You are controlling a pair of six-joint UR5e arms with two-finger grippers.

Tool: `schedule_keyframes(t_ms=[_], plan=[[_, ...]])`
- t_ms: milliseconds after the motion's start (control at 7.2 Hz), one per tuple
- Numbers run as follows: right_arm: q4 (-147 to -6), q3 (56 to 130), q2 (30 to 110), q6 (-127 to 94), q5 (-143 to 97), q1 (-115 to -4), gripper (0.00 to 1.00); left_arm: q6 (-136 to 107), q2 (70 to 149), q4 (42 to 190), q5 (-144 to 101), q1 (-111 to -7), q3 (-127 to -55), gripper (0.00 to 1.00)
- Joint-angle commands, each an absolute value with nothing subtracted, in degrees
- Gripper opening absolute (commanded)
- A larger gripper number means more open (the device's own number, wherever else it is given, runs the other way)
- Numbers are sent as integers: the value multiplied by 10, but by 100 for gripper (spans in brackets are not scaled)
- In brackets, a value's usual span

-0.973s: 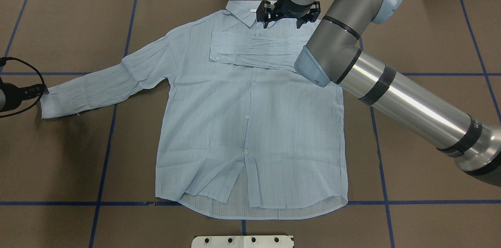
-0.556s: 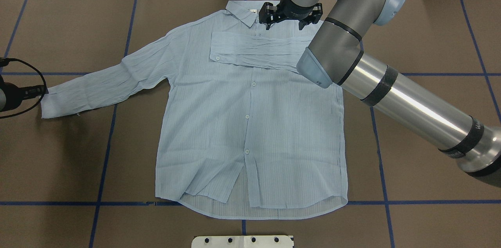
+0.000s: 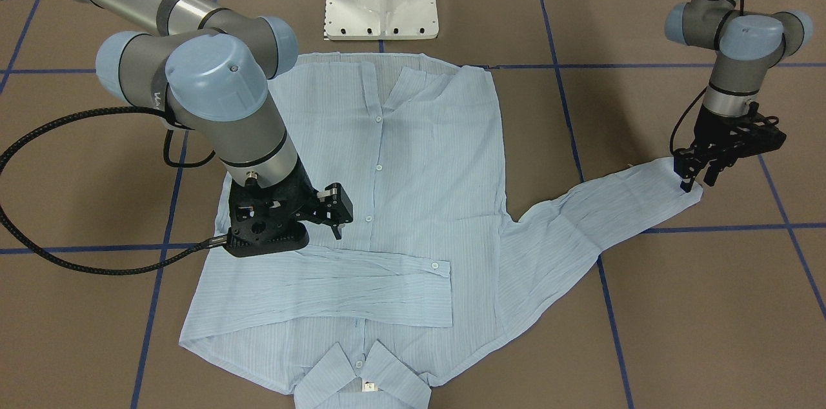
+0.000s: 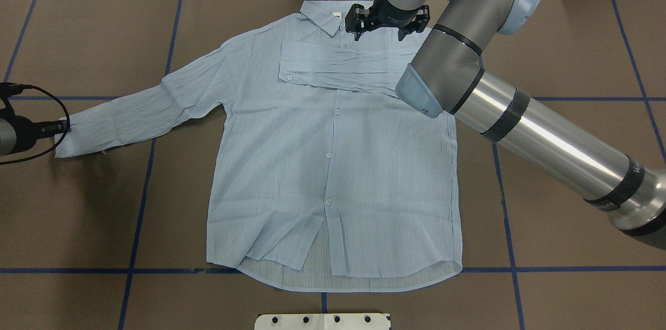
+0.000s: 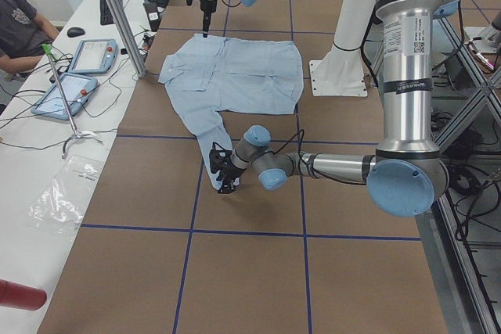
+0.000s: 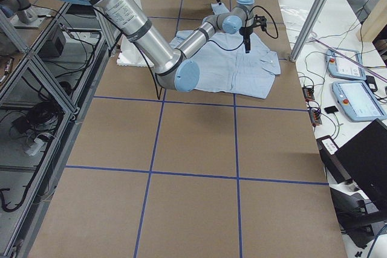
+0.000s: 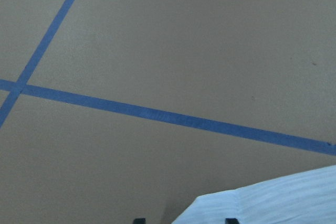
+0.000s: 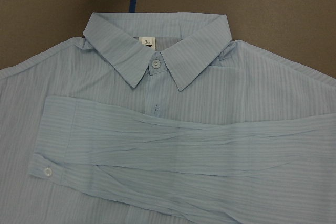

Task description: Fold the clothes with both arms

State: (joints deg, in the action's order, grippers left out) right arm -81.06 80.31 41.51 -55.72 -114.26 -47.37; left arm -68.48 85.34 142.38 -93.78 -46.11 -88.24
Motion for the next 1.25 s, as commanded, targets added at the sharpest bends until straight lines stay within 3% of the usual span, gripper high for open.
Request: schedule_keyframes(t_ms=[0, 1112], plan=[[-810, 803, 415, -557, -1143, -474, 100, -684, 853, 1424, -938, -461, -882, 57], [-810, 803, 417, -558, -1139, -474, 100, -685, 849, 1424, -938, -461, -882, 49]])
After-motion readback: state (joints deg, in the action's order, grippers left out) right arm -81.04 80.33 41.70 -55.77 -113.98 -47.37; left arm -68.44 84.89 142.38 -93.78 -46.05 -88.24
